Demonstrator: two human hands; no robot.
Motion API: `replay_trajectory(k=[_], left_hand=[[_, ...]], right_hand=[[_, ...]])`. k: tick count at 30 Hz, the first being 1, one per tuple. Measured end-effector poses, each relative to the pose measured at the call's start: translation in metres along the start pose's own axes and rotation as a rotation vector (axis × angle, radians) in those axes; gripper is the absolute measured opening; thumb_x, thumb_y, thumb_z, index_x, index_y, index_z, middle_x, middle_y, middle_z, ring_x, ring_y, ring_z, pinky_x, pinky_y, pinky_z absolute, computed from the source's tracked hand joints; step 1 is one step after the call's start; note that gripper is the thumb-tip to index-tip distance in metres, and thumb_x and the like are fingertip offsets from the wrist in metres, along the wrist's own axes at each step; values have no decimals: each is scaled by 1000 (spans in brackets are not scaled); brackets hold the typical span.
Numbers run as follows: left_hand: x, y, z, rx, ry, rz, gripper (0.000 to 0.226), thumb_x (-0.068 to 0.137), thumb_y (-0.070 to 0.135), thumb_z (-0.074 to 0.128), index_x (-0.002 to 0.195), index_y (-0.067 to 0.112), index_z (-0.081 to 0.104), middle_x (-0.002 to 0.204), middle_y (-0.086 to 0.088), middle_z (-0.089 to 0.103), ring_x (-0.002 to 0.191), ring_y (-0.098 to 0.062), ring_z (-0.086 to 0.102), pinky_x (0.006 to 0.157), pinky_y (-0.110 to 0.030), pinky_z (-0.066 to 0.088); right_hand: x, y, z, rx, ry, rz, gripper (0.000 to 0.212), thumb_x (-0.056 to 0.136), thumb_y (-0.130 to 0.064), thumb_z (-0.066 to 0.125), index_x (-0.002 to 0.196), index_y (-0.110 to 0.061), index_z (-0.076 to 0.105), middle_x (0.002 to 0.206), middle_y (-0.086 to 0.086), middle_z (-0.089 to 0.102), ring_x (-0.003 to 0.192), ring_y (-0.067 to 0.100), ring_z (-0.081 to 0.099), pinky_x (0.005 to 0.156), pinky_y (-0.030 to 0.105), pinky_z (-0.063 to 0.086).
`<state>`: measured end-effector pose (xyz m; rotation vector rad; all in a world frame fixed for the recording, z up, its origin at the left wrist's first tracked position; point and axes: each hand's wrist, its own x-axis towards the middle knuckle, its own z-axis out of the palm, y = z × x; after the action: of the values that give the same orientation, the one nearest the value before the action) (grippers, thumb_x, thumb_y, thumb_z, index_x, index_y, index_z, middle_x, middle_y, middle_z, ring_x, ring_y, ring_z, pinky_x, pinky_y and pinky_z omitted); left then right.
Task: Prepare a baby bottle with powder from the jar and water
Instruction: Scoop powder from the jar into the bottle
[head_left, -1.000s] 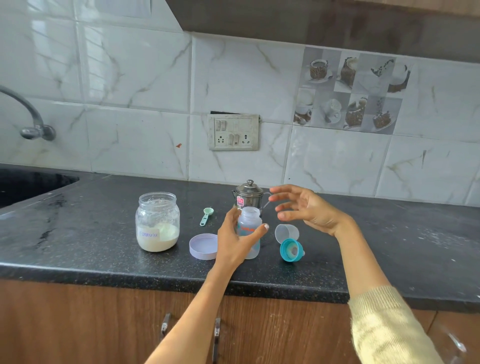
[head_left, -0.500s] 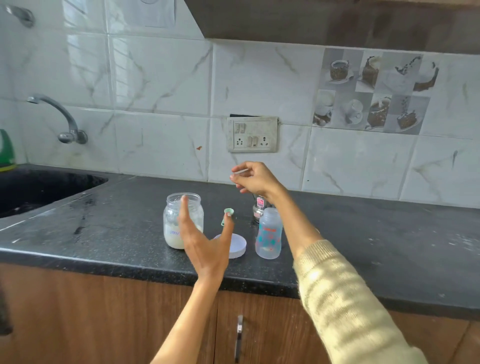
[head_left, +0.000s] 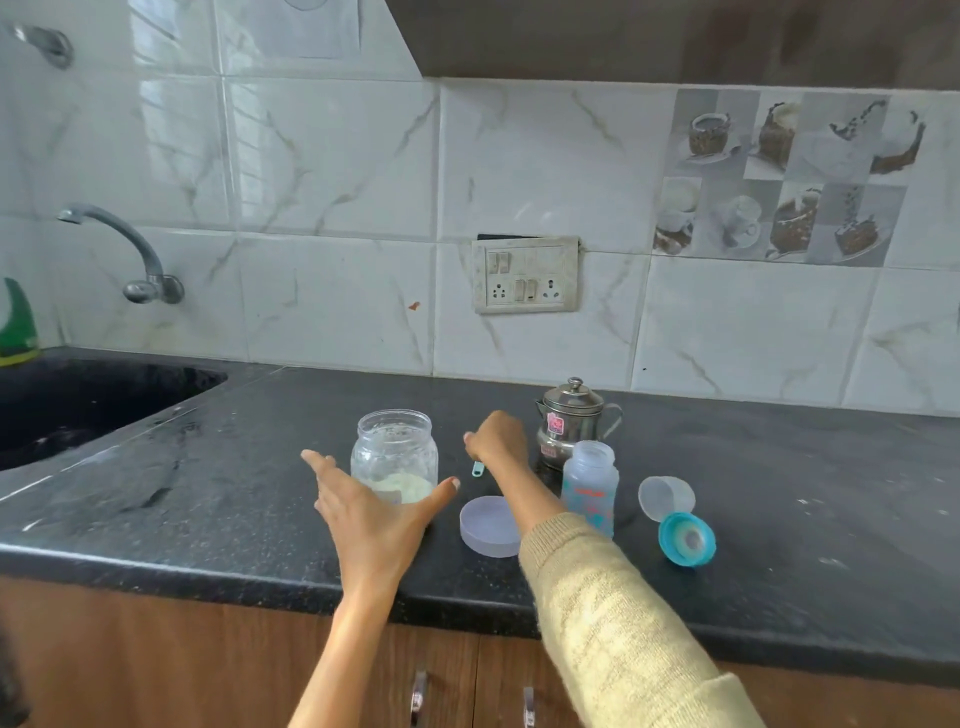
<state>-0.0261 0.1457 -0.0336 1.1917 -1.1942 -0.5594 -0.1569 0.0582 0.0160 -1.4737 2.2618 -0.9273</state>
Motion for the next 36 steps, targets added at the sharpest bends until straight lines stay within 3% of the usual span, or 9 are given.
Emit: replay_trajectory(k=[5,10,22,24,27,29,33,36], left_hand=[[10,-8,-3,6,-50,17,145,47,37,90,146,16,-14,151,-5,29,139,-23,24,112,-40,27],[11,-16,-3,47,-78,4,144,50,37,89,145,16,-17,137,6,46,129,-21,40,105,-38,35],[7,-16,-1,78,-56,4,133,57,31,87,147,13,-9,132,-1,51,127,-27,42,103,-42,36],[5,-14,-1,76,-47,6,132,57,30,87,147,12,-8,132,-3,51,127,-27,42,103,-42,36],[3,-12,-3,74,-23,2,130,58,30,87,147,9,-5,133,-4,50,128,-27,42,103,-41,35],[1,-11,-4,76,-13,0,128,58,30,87,147,8,-3,133,-6,50,128,-27,41,102,-42,35],[-1,-10,-6,84,9,-8,123,56,32,88,146,4,9,138,-9,45,129,-28,40,103,-42,36],[1,-13,-8,136,42,0,103,50,39,87,134,7,36,131,-10,50,123,-27,44,98,-41,41]], right_hand=[[4,7,17,-16,47,69,38,89,-26,61,122,-7,60,130,10,59,119,27,57,91,34,49],[7,9,22,-43,42,98,36,87,-12,62,123,-7,58,131,10,56,119,27,56,90,32,49],[2,9,13,11,16,62,35,88,-11,61,122,-3,55,128,13,55,116,30,56,84,34,49],[-3,5,11,67,-12,11,30,88,-14,59,116,-2,57,122,16,58,110,33,59,77,34,47],[-12,-3,7,158,-14,-99,15,89,-26,57,88,-11,60,89,14,61,79,29,60,69,33,48],[-24,-9,-4,245,12,-175,22,90,-28,56,76,-12,59,75,8,59,71,26,56,67,30,46],[-48,-18,-37,426,87,-320,30,91,-28,59,90,0,69,74,8,62,71,22,58,57,27,39],[-60,-26,-57,432,98,-408,28,91,-27,60,93,0,68,69,8,58,61,21,53,48,20,35]])
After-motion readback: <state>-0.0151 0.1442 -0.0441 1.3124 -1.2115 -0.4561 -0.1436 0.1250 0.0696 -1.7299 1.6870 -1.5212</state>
